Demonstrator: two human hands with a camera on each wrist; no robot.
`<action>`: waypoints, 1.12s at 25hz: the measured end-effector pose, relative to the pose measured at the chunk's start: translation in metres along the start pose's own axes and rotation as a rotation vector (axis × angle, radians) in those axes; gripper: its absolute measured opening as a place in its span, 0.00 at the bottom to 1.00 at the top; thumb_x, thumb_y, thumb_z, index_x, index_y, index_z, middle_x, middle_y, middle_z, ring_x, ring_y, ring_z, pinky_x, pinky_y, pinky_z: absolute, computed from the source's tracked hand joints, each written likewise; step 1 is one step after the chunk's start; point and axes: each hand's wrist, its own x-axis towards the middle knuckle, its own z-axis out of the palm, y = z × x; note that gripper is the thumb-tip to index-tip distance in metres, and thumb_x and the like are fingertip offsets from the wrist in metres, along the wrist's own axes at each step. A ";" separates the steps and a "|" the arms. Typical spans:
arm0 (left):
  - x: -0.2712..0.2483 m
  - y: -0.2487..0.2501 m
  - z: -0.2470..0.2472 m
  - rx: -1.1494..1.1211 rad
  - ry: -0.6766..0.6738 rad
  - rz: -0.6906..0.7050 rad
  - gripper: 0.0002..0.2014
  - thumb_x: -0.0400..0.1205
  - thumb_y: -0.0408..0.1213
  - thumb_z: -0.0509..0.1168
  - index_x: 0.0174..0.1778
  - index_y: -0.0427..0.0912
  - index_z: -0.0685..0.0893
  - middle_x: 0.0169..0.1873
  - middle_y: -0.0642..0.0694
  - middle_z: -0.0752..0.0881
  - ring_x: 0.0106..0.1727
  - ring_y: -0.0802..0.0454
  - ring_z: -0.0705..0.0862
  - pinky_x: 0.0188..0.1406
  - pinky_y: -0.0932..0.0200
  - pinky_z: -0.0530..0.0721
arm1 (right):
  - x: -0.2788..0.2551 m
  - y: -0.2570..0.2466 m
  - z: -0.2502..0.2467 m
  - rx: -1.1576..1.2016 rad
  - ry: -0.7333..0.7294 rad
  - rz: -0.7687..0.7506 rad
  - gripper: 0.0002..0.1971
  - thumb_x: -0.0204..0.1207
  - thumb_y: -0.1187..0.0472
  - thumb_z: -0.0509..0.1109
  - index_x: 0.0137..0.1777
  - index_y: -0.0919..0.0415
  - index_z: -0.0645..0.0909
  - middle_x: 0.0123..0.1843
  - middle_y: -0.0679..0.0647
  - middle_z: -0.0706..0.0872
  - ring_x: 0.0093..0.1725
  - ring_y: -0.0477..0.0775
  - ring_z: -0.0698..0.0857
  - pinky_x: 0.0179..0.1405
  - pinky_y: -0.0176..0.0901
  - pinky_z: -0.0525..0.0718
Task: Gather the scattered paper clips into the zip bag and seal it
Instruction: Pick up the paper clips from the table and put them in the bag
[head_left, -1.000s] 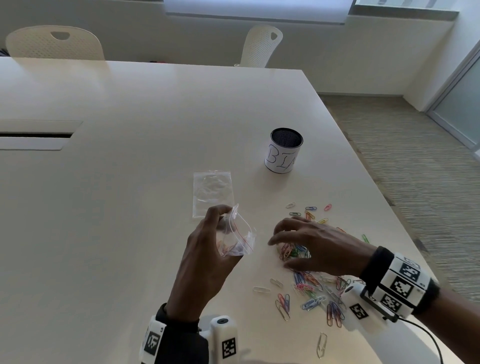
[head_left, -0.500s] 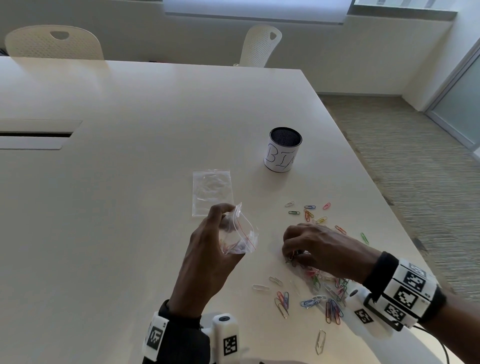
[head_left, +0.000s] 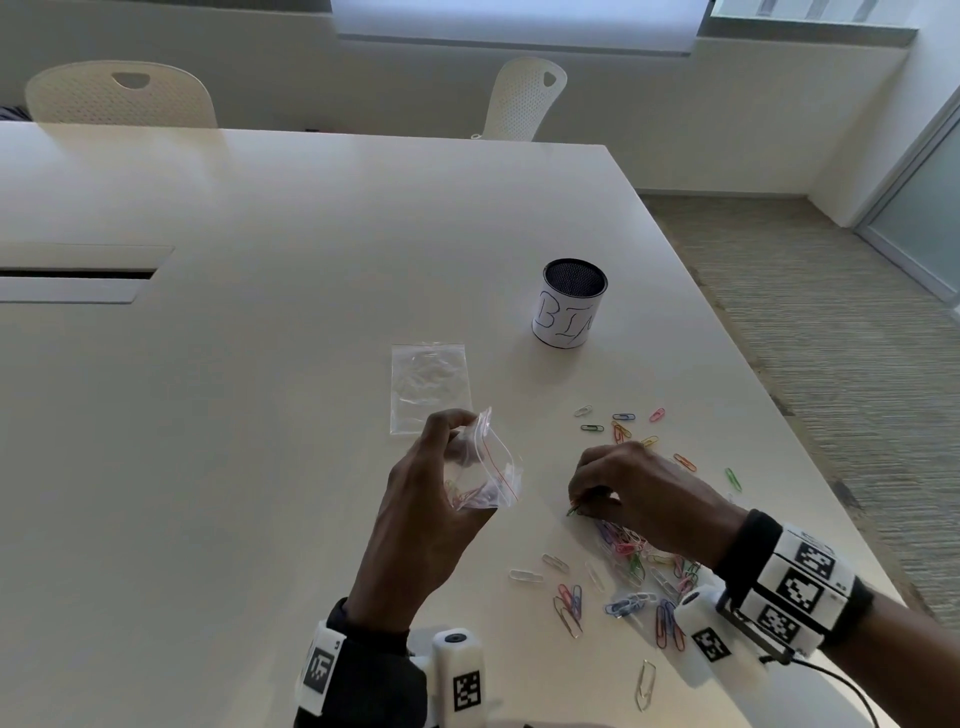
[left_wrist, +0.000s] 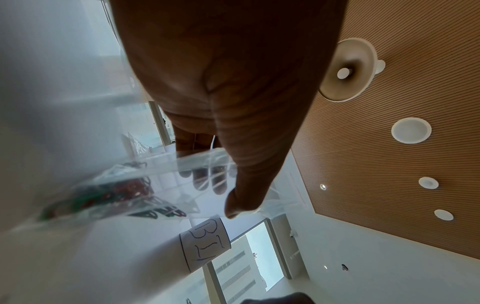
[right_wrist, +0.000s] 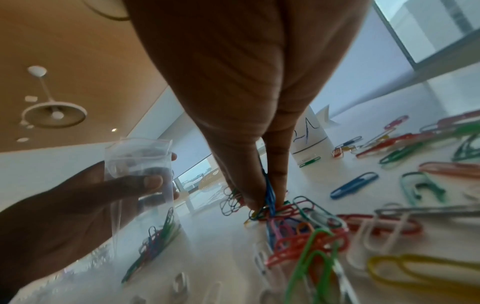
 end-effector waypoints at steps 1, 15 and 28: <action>0.000 0.000 0.000 -0.005 0.000 0.003 0.29 0.75 0.36 0.81 0.69 0.57 0.76 0.51 0.61 0.87 0.57 0.66 0.85 0.42 0.78 0.81 | 0.000 0.001 0.000 0.033 0.013 0.030 0.05 0.78 0.66 0.80 0.50 0.57 0.93 0.50 0.46 0.91 0.44 0.42 0.90 0.46 0.38 0.91; 0.000 -0.004 0.002 -0.002 0.008 0.001 0.32 0.74 0.36 0.81 0.70 0.58 0.75 0.53 0.61 0.87 0.55 0.66 0.86 0.43 0.78 0.82 | 0.024 -0.083 -0.042 0.606 0.362 0.007 0.06 0.73 0.71 0.84 0.49 0.64 0.94 0.44 0.51 0.95 0.44 0.51 0.95 0.51 0.45 0.95; 0.000 -0.002 0.002 -0.012 0.012 0.007 0.30 0.75 0.37 0.81 0.69 0.56 0.75 0.52 0.58 0.88 0.52 0.62 0.87 0.41 0.78 0.81 | 0.027 -0.096 -0.042 0.392 0.288 0.058 0.10 0.77 0.67 0.82 0.58 0.58 0.94 0.51 0.47 0.97 0.49 0.35 0.94 0.56 0.32 0.92</action>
